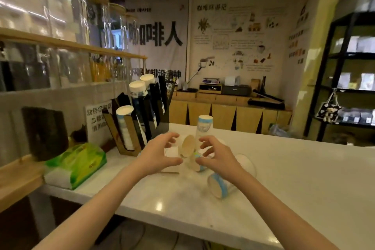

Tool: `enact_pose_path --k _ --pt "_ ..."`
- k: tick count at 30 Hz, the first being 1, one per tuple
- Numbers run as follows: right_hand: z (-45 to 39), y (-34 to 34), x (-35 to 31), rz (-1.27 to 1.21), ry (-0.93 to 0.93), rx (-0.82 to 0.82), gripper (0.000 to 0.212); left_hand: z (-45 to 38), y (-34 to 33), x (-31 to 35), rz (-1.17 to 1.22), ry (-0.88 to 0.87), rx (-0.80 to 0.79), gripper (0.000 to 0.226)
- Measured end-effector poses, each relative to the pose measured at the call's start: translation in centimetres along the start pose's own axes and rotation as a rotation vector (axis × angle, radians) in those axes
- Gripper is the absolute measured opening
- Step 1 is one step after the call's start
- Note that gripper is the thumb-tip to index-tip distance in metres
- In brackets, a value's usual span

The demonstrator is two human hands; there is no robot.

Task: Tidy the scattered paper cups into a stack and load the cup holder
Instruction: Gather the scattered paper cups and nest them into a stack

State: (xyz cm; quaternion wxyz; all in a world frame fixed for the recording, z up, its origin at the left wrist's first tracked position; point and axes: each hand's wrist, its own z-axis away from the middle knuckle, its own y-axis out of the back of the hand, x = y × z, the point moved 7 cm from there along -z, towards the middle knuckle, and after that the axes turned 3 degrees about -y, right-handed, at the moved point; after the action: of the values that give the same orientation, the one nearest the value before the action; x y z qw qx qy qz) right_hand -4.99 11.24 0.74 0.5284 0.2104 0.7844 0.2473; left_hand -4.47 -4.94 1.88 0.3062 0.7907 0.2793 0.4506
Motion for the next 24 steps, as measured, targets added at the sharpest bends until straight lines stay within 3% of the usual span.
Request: enact_pose_path --k 5,15,21,24 --pt "-5.3 -1.2 1.3 0.133 -0.019 0.002 0.061 -2.5 0.0 -3.0 -0.053 0.001 -0.042 0.081" --pt "-12.3 -4.4 3.8 0.420 0.028 -0.158 0.071 -4.7 -4.8 -9.2 -0.337 0.087 -0.177 0.099" --pt "-15.6 -6.6 3.1 0.785 0.250 -0.272 0.056 -4.6 -5.0 -9.6 -0.396 0.057 -0.071 0.083" --pt "-16.9 -8.1 3.2 0.910 0.323 -0.334 0.049 -4.0 -3.6 -9.5 -0.219 0.087 0.078 0.086"
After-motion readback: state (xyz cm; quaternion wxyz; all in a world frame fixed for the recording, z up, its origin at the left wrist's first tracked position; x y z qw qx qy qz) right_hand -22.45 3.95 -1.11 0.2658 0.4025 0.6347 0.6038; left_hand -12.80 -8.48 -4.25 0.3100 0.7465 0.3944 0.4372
